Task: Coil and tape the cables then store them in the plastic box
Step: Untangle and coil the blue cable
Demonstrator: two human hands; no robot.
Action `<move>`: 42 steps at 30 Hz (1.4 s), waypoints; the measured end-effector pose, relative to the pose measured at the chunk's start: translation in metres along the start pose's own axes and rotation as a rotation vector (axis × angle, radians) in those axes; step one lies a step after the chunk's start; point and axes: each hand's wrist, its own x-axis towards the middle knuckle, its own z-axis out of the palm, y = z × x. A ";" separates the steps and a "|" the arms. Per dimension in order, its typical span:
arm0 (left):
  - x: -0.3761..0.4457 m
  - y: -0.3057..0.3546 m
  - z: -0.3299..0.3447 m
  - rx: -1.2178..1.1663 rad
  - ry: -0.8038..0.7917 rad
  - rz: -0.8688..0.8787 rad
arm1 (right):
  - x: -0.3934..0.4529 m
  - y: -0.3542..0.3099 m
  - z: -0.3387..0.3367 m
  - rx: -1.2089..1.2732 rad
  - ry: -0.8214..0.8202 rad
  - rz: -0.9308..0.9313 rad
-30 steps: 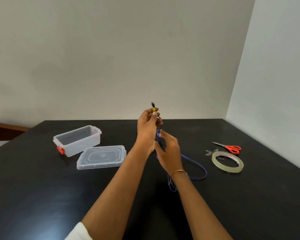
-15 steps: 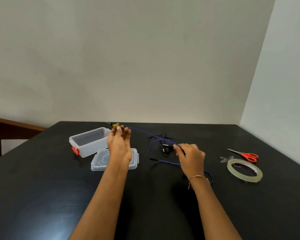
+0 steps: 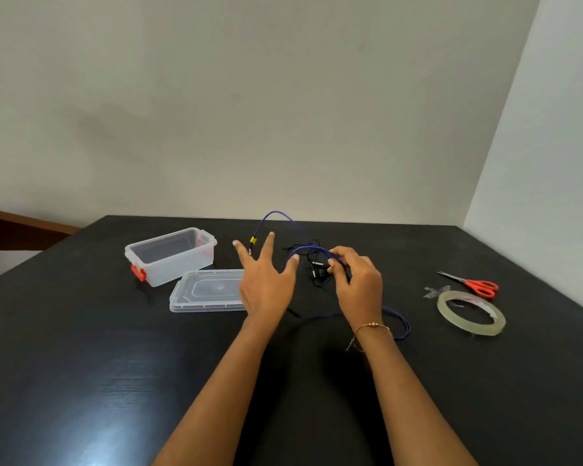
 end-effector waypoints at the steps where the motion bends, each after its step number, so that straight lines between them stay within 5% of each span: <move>1: 0.000 -0.002 0.000 0.029 0.016 0.031 | -0.001 -0.001 0.000 0.010 -0.009 0.003; 6: 0.006 -0.011 0.001 0.138 -0.021 0.172 | -0.001 -0.005 -0.002 -0.041 -0.065 0.018; 12: 0.001 -0.006 0.002 -0.503 -0.425 -0.015 | -0.001 -0.007 0.000 -0.056 -0.028 0.072; 21: 0.003 0.000 -0.002 -0.796 -0.274 0.112 | 0.000 -0.013 0.000 -0.010 -0.083 -0.013; 29: 0.011 -0.012 -0.003 -0.866 -0.255 0.035 | 0.001 -0.018 -0.009 0.294 -0.448 0.218; 32: 0.012 -0.013 -0.005 -0.885 -0.252 -0.008 | 0.002 -0.017 -0.007 0.354 -0.339 0.243; 36: 0.015 -0.014 -0.002 -0.928 -0.104 -0.046 | 0.003 -0.008 -0.007 0.139 -0.113 0.085; 42: 0.026 -0.019 -0.013 -1.210 0.112 -0.176 | 0.007 0.007 -0.020 0.146 -0.018 0.023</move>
